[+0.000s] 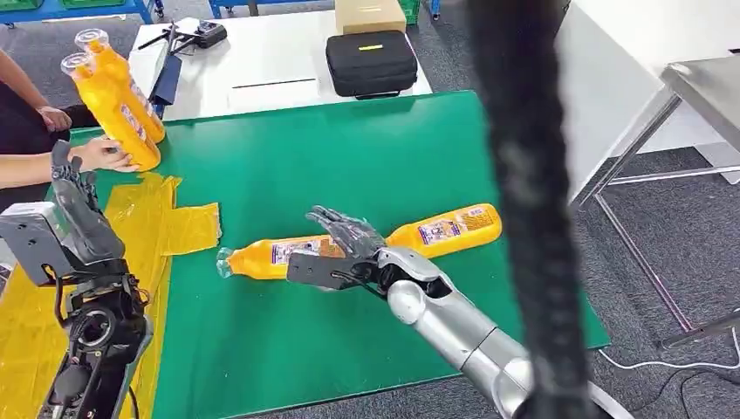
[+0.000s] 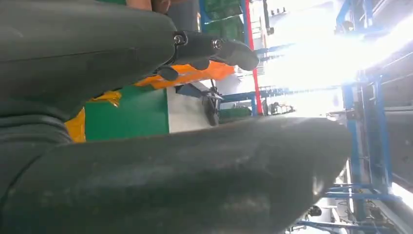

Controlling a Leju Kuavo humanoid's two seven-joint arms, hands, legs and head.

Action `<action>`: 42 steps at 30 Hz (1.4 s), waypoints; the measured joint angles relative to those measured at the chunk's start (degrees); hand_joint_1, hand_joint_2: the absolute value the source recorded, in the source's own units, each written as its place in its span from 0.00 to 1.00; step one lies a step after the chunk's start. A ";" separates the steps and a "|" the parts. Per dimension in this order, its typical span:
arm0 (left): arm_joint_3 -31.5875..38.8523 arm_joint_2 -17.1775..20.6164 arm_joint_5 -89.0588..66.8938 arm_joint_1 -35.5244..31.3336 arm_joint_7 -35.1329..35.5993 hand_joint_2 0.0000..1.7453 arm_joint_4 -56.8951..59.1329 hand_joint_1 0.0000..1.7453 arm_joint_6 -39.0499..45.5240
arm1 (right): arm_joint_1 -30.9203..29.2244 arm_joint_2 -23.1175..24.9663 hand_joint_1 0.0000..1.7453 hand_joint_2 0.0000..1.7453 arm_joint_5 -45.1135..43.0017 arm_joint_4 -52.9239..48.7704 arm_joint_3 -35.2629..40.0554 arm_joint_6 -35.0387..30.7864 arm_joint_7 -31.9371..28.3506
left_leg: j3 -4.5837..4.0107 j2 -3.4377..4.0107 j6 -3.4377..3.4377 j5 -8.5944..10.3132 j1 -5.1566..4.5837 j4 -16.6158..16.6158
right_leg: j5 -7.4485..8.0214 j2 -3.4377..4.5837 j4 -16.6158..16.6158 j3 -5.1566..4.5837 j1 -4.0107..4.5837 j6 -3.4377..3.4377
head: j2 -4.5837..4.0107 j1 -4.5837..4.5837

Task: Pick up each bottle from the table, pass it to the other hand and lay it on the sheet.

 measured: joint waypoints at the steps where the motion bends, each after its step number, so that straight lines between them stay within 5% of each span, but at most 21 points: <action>1: -0.20 0.00 0.17 -0.03 -0.02 0.00 0.00 0.00 -0.02 | -0.06 0.15 0.00 1.00 0.26 0.58 0.30 0.61 0.37 | 0.00 0.00 0.00 0.00 0.00 0.00 | 0.00 0.00 0.00 0.00 0.00 0.00 | 0.00 0.02; 28: -3.74 -0.13 6.36 0.12 -2.38 0.00 -3.87 0.00 -0.15 | -10.21 7.34 0.00 1.00 10.64 26.45 8.92 1.90 1.96 | 0.07 0.04 0.01 0.01 0.00 0.00 | 0.00 0.01 0.00 0.03 0.00 0.00 | 0.00 0.00; 29: -3.76 -0.13 6.38 0.12 -2.38 0.00 -3.87 0.00 -0.15 | -10.36 7.45 0.86 1.00 10.64 26.77 9.09 1.90 1.94 | 0.09 0.04 0.01 0.01 0.00 0.00 | 0.00 0.01 0.00 0.03 0.00 0.00 | 0.00 0.02; 30: -3.76 -0.13 6.38 0.12 -2.40 0.00 -3.87 0.00 -0.15 | -10.50 7.54 1.00 1.00 10.64 27.10 9.20 1.90 1.92 | 0.10 0.04 0.01 0.01 0.00 0.00 | 0.00 0.01 0.00 0.05 0.00 0.00 | 0.00 0.02; 42: -3.74 -0.15 16.07 0.22 0.92 0.00 -3.87 0.00 -3.59 | -12.10 8.02 1.00 1.00 15.43 29.05 13.31 2.38 1.24 | 0.50 0.08 -0.02 -0.02 0.00 -0.02 | -0.02 0.04 -0.02 0.37 0.01 -0.03 | 0.00 0.04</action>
